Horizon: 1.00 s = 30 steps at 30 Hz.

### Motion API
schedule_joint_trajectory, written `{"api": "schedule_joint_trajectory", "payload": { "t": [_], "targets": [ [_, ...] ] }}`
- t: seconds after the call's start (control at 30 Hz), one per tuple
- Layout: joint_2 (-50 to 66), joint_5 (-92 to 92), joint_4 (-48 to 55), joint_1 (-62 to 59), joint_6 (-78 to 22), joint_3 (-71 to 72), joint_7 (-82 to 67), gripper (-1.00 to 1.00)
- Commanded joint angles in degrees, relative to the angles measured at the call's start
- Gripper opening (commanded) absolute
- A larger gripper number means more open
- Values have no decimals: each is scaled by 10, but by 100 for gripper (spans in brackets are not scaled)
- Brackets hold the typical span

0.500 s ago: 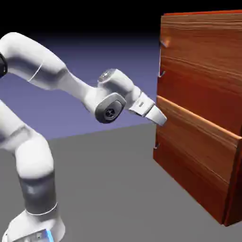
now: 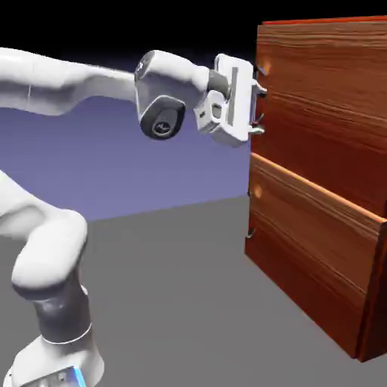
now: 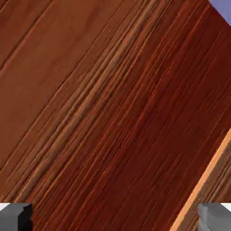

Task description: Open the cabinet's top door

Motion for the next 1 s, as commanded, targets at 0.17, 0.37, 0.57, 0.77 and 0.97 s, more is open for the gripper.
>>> {"api": "schedule_joint_trajectory", "payload": {
  "t": [0.17,0.37,0.57,0.77,0.97],
  "targets": [
    [-38,148,58,-83,5,93,150,0],
    [-75,296,117,-166,10,187,299,0],
    [-113,444,175,-249,14,280,449,0],
    [-150,592,234,-332,19,373,598,0],
    [-188,740,292,-415,24,467,748,0]
  ]
}}
